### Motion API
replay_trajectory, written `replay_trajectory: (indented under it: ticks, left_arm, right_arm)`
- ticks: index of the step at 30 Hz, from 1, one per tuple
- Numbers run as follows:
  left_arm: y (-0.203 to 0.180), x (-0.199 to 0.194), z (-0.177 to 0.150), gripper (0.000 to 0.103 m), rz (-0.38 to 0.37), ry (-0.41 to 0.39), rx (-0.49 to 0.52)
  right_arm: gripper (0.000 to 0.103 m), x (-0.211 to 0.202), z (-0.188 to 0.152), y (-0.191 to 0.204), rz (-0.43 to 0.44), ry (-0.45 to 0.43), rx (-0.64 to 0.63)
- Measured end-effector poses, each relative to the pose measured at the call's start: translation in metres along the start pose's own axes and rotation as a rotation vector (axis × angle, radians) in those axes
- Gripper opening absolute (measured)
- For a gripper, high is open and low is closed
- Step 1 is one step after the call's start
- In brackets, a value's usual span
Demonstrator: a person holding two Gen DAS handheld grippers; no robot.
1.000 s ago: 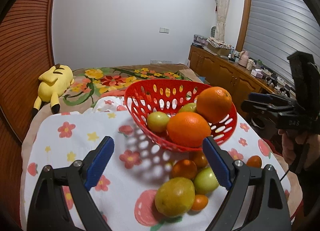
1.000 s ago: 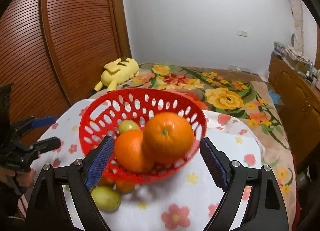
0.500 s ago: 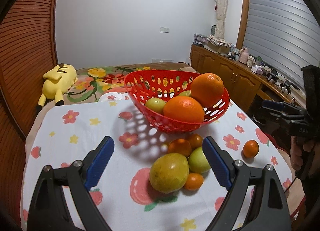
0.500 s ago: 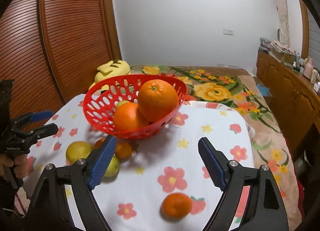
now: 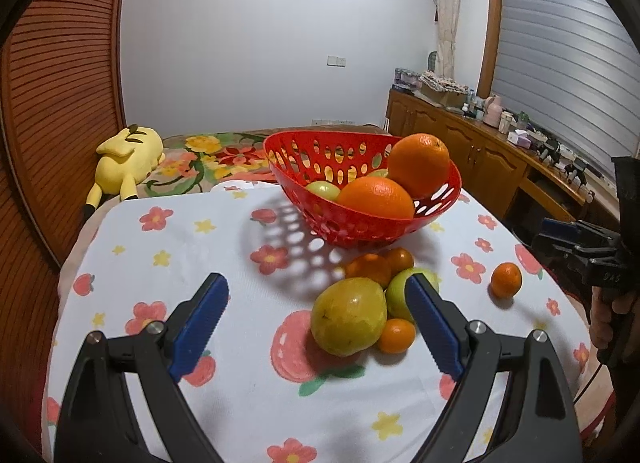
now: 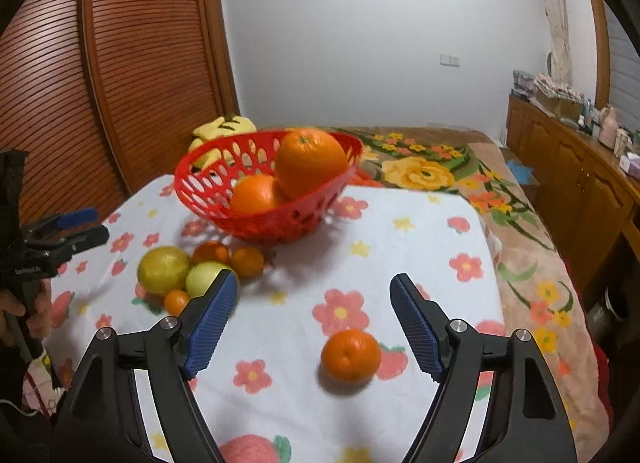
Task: Organize fruits
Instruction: 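Withdraw both tools from the basket toward the fruit on the cloth, then grasp the small orange with the right tool while the left tool grasps the yellow pear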
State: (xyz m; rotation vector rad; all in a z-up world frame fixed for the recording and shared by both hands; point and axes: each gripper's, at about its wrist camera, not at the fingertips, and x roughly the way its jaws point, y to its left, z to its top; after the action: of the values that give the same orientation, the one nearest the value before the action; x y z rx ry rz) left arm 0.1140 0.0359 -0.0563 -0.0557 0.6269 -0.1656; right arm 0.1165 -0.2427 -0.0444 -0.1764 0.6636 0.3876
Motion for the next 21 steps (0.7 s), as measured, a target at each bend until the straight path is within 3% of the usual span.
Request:
replay_trajectory:
  ticks: [17, 21]
  left_arm:
    - [-0.008, 0.05, -0.021, 0.09, -0.058, 0.153, 0.01]
    - [-0.009, 0.058, -0.021, 0.089, -0.066, 0.173, 0.013]
  right_arm:
    - [0.077, 0.046, -0.039, -0.024, -0.035, 0.147, 0.054]
    - [0.067, 0.052, -0.043, -0.025, -0.008, 0.178, 0.085]
